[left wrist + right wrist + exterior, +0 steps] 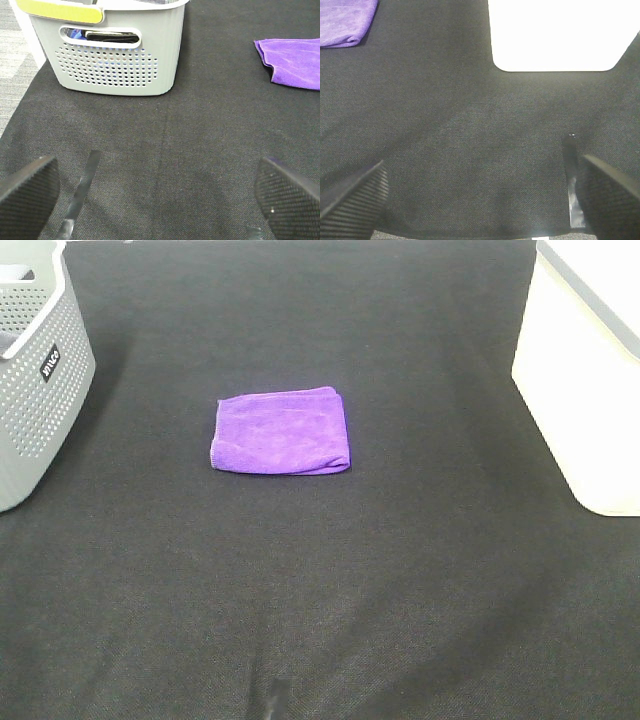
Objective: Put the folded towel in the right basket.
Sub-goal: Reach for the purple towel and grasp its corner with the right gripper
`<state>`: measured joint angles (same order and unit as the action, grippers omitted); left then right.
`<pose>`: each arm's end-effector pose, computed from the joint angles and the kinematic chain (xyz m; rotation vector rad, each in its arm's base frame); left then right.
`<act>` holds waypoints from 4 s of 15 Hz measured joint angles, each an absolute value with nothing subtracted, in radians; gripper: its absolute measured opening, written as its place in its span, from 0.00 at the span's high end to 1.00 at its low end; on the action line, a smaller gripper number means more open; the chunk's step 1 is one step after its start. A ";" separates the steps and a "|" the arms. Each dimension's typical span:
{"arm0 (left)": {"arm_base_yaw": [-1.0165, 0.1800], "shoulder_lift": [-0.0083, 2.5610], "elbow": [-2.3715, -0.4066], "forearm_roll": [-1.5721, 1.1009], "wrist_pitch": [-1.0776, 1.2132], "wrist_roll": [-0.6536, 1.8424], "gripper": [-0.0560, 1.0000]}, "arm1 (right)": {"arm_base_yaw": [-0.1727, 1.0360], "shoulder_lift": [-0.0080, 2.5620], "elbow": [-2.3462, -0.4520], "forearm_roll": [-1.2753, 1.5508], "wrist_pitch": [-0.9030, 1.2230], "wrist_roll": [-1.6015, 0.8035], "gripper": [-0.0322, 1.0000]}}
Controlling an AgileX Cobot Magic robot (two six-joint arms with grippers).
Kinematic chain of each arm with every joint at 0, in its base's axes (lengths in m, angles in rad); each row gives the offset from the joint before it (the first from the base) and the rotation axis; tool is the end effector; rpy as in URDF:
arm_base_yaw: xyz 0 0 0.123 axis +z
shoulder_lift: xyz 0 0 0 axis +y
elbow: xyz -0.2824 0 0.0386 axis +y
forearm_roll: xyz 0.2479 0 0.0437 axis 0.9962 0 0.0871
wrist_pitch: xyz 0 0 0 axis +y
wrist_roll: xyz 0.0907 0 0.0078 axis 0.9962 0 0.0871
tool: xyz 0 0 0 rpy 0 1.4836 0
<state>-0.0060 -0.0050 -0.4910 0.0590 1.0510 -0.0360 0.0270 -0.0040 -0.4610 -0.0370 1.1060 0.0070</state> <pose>-0.0042 0.0047 0.2756 -0.0328 2.0372 0.0442 -0.0032 -0.0031 0.2628 -0.0193 2.1240 -0.0248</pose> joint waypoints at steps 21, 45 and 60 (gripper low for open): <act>-0.006 -0.005 -0.491 0.059 1.051 -0.036 0.01 | 0.048 0.292 -0.677 -0.032 1.122 -0.028 0.04; -0.006 -0.005 -0.491 0.059 1.051 -0.036 0.01 | 0.231 2.625 -2.395 0.589 1.214 -0.162 0.06; -0.006 -0.005 -0.491 0.059 1.051 -0.036 0.01 | 0.277 2.749 -2.435 0.603 1.085 -0.141 0.10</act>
<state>-0.0060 -0.0050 -0.4910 0.0590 1.0510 -0.0360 0.2770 2.7490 -2.4350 0.6030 1.0850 -0.1410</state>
